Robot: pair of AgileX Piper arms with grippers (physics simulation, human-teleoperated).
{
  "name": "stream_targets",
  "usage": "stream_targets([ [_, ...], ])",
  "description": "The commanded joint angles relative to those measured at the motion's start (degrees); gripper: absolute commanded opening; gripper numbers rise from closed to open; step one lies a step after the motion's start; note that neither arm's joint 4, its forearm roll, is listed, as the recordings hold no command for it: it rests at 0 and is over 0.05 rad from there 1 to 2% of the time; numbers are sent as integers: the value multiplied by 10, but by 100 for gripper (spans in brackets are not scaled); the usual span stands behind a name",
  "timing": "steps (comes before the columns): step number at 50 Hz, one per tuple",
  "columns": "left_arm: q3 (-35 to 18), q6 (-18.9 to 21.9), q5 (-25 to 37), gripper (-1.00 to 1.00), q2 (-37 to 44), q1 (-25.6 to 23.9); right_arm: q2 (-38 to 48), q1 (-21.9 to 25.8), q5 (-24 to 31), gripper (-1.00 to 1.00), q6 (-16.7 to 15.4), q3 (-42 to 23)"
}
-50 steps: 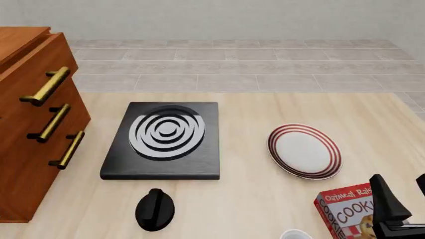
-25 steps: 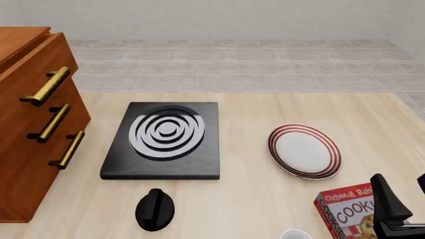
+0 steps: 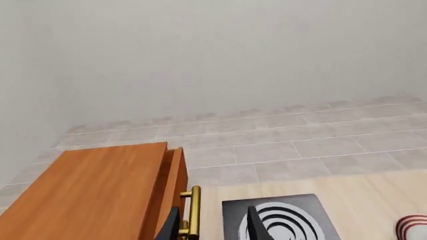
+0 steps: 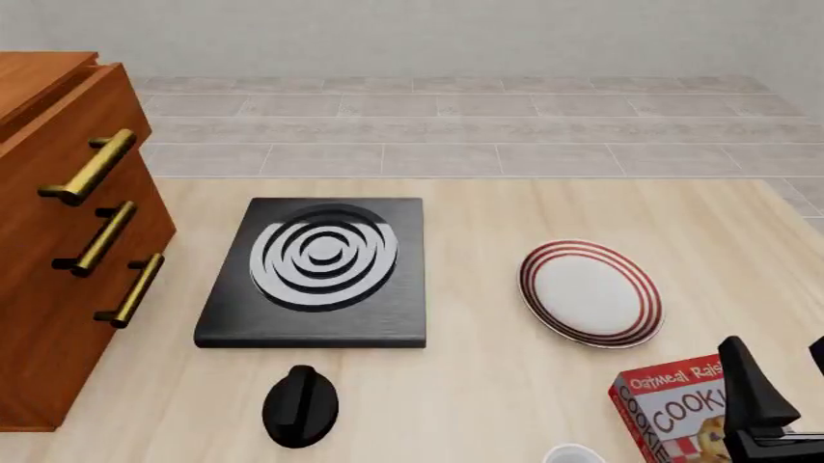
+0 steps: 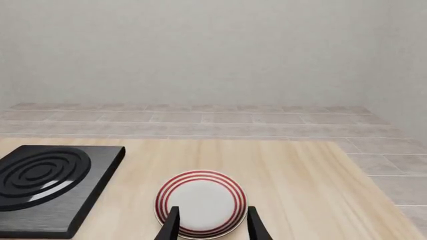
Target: Pick the akita bowl in the top layer of the wooden cabinet and place it on the plate.
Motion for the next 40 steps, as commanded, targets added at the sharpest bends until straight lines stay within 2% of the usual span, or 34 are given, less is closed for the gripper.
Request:
stream_targets([
  [1, -47, 14, 47, 100, 54, 2, 0, 0, 0, 100, 1, 0],
  [6, -68, 24, 69, 100, 67, 0, 0, 0, 0, 100, 1, 0],
  [10, -83, 47, 85, 100, 82, 19, 0, 0, 1, 100, 1, 0],
  [14, -95, 35, 100, 100, 91, 16, 0, 1, 1, 100, 0, 0],
  [24, -129, 42, 131, 100, 109, 32, 0, 0, 1, 100, 1, 0],
  [26, -133, 28, 137, 100, 114, 31, 0, 0, 2, 100, 1, 0],
  [28, -133, 29, 138, 100, 115, 32, 0, 0, 2, 100, 1, 0],
  [29, -136, 43, 142, 100, 116, 44, 0, 0, 2, 100, 2, 0],
  [37, -150, 44, 162, 100, 126, 61, 0, 0, 2, 100, 2, 0],
  [40, -155, 27, 177, 100, 140, 61, 0, 1, 3, 100, 3, 0],
])
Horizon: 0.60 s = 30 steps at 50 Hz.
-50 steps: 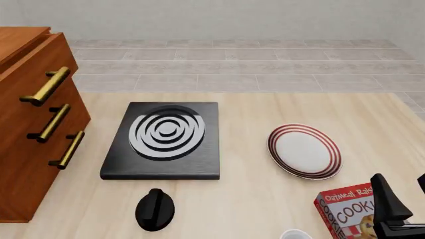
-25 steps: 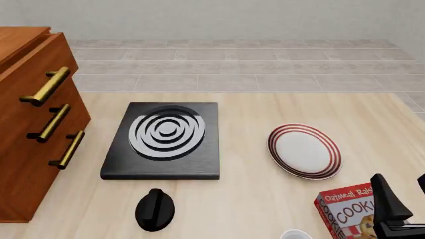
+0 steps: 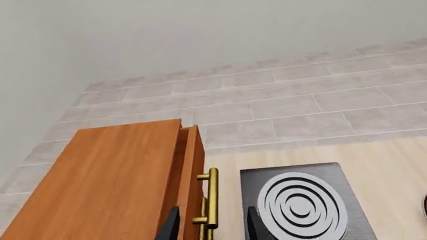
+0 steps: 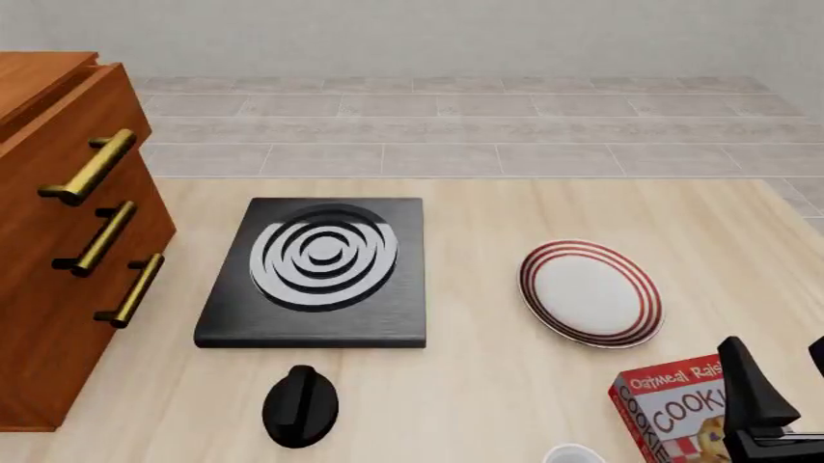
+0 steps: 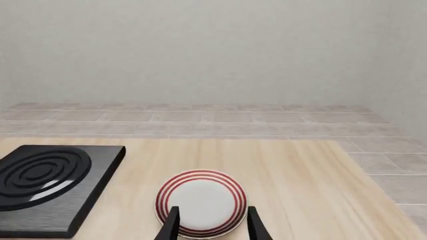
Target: Pick the akita bowl in the top layer of the wooden cabinet and place it on the plate.
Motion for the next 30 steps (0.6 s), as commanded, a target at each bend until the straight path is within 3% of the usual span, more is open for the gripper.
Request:
stream_targets([
  [1, -20, -3, 35, 100, 25, 20, 0, 1, 1, 100, 1, 0],
  [7, -10, -4, 43, 100, 34, 28, 1, 0, 1, 100, 1, 0],
  [9, -7, -23, 48, 100, 41, 23, 1, 0, 1, 100, 1, 0],
  [11, -2, 9, 44, 100, 37, 36, 1, 0, 1, 100, 1, 0],
  [15, 2, -6, 54, 100, 49, 43, 1, 0, 1, 100, 1, 0],
  [24, 3, 12, 62, 100, 65, 65, 0, 1, 1, 100, 1, 0],
  [30, 8, 1, 67, 100, 80, 67, 0, 0, 0, 100, 2, 0],
])
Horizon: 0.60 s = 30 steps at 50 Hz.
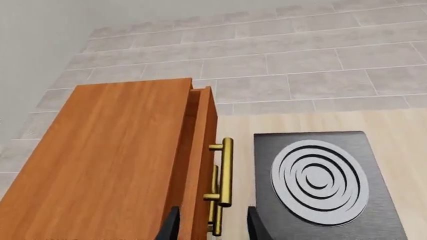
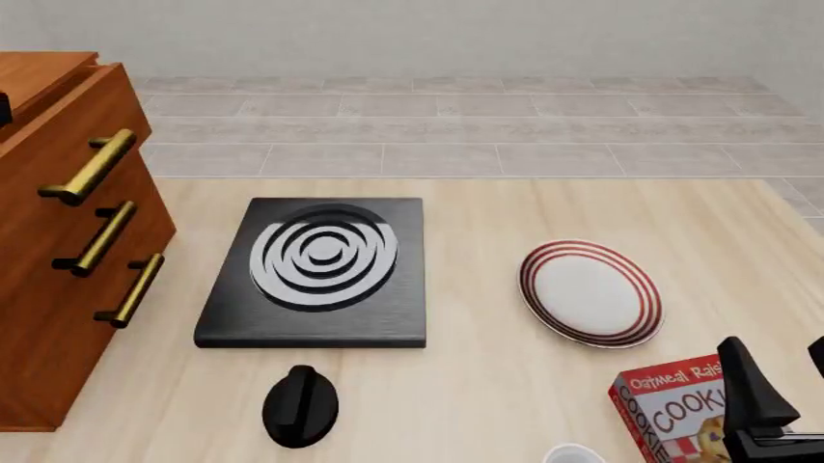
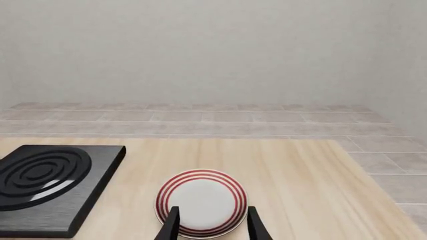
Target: Pick the akita bowl in the top layer of the wooden cabinet and place it on the plate.
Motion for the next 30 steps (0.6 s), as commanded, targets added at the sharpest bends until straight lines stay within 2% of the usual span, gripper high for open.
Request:
stream_targets([
  [1, 10, 3, 9, 100, 27, 25, 0, 0, 0, 100, 1, 0],
  [3, 13, 16, 3, 100, 26, 32, 0, 0, 0, 100, 1, 1],
  [15, 30, 34, 3, 100, 43, 54, 0, -2, 2, 100, 4, 1],
  [30, 40, 31, -1, 100, 52, 59, 2, -2, 0, 100, 3, 0],
])
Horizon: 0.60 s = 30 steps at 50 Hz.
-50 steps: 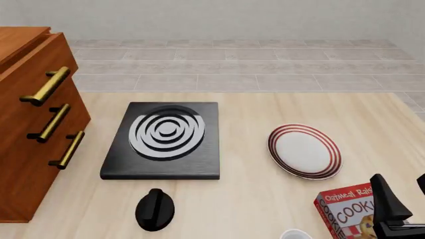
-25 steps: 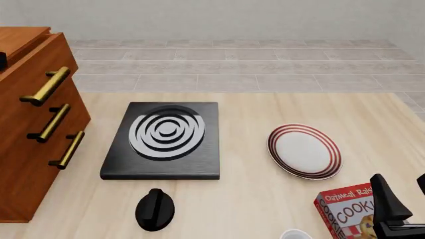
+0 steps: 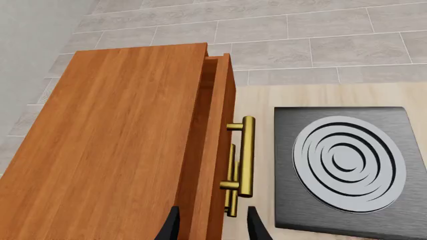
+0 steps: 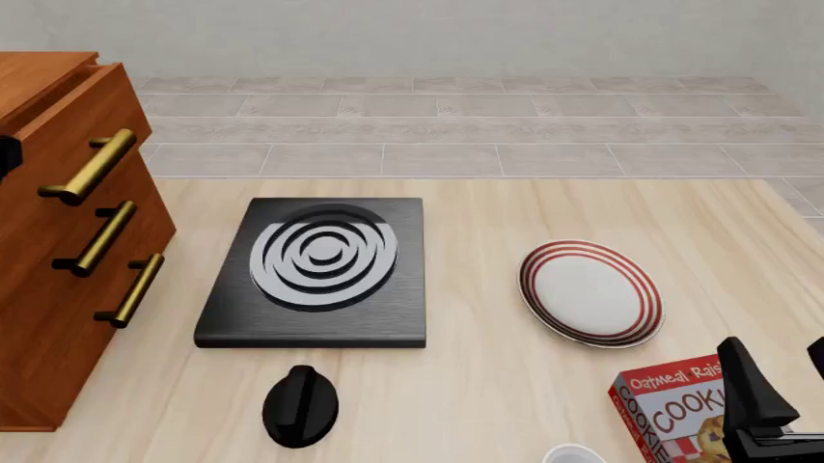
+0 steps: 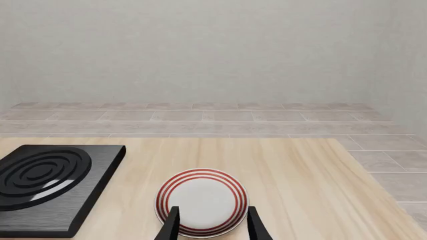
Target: Pick the akita bowl in the top layer of the wooden cabinet and place it on the plate.
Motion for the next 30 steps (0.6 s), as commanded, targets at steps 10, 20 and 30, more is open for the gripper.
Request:
stream_targets([
  [10, 26, 3, -15, 100, 14, 12, 1, -1, 0, 100, 1, 0],
  [20, 38, -1, -22, 100, 17, 12, 0, -1, 0, 100, 2, 0],
  [30, 52, 1, -28, 100, 16, 21, 0, -1, 1, 100, 2, -1],
])
